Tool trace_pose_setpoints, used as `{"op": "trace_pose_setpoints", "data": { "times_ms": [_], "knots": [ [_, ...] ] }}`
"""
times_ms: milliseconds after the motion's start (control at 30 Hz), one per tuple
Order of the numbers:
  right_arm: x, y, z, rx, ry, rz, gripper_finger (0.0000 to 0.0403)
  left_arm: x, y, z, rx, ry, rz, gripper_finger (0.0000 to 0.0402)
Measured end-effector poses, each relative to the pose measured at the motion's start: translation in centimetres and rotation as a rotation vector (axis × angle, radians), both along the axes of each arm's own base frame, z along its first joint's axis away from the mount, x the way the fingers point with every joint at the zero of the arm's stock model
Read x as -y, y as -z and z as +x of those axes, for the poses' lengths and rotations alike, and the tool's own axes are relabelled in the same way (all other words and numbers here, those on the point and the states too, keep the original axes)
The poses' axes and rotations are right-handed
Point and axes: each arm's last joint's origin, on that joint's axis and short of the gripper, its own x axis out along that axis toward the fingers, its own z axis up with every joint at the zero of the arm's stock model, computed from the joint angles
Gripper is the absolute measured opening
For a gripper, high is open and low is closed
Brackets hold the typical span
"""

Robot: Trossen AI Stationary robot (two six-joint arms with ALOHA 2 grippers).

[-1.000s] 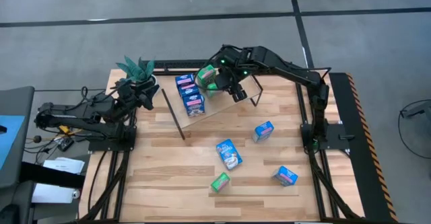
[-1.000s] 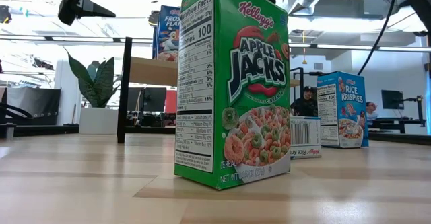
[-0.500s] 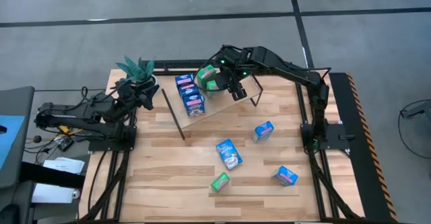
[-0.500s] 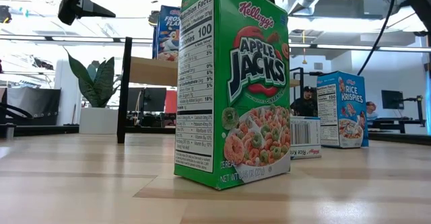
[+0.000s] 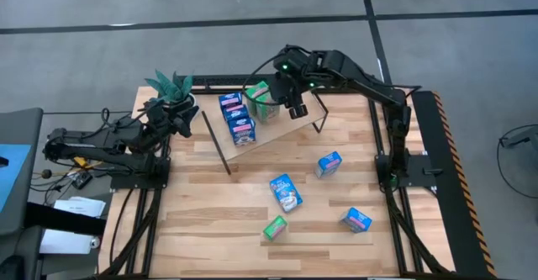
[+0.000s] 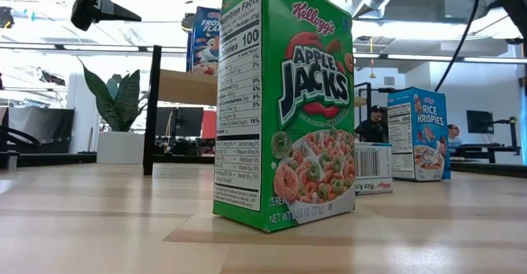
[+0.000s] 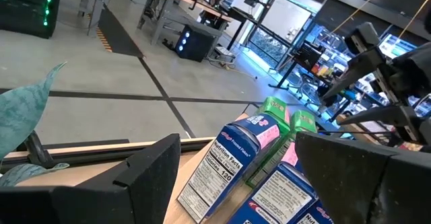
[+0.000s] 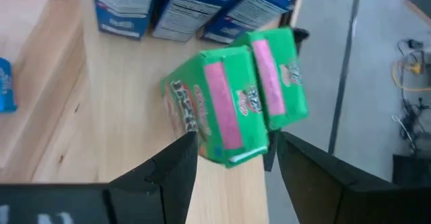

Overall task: Stack cereal on shelf
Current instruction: Put the right green cereal box on the shelf and align it with the other green cereal box

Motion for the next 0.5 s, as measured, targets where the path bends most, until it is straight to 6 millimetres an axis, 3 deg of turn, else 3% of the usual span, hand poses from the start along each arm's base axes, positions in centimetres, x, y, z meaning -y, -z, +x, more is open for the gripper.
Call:
{"op": "trace_pose_setpoints", "data": {
  "times_ms": [267, 500],
  "knots": [
    [2.3, -0.3, -2.4, -0.027, 0.147, 0.121, 0.021, 0.0, 0.0, 0.0, -0.003, 0.0, 0.002, 0.0283],
    [5.2, 1.8, -3.0, -0.035, 0.175, 0.297, 0.0161, 0.0, 0.0, 0.0, -0.015, 0.0, 0.012, 0.0283]
  ]
}}
